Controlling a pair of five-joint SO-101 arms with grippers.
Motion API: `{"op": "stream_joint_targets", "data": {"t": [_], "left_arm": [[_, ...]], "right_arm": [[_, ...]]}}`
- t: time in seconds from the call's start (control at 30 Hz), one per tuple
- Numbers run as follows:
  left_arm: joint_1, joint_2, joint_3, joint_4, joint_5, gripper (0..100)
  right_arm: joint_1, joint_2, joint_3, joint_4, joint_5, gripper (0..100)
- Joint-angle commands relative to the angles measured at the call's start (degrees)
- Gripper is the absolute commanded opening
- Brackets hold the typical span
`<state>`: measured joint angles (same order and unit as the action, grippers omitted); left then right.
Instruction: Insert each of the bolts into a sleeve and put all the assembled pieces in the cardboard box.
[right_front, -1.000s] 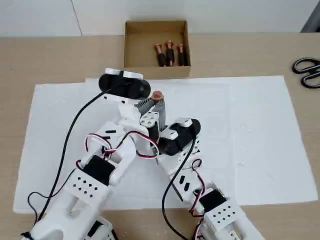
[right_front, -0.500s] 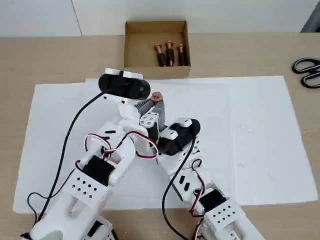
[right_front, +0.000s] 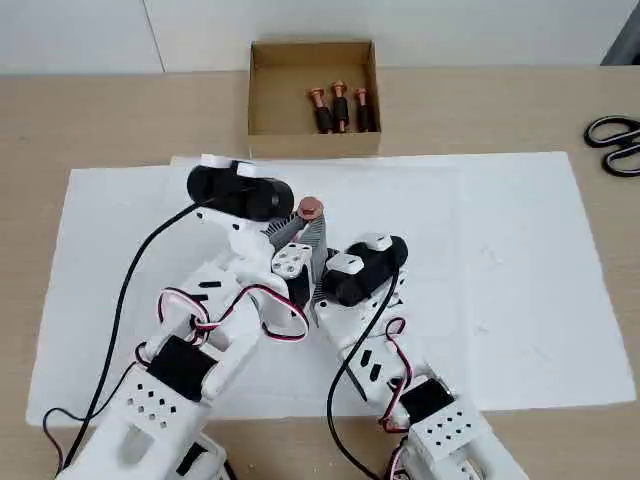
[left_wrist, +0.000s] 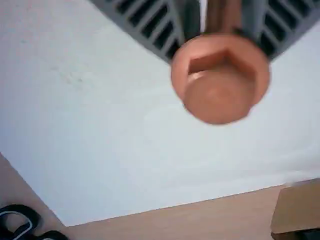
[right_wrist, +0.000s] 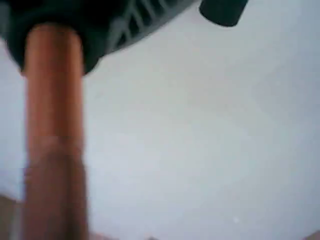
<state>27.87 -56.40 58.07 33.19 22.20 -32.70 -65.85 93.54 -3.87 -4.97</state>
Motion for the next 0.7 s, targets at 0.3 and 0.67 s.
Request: {"op": "stream_joint_targets", "data": {"t": [0.3,0.67], "left_arm": [[0.7,-1.4,0.0,-1.6,-3.1,1],[1.0,2.5,-0.6,-1.8,-3.2,1]], "right_arm": [[0.4,-1.0,-0.6,-0.9,-0.4,0.4],[-1.0,-0.9,-0.5,-0.9,-0.4,0.4]]}}
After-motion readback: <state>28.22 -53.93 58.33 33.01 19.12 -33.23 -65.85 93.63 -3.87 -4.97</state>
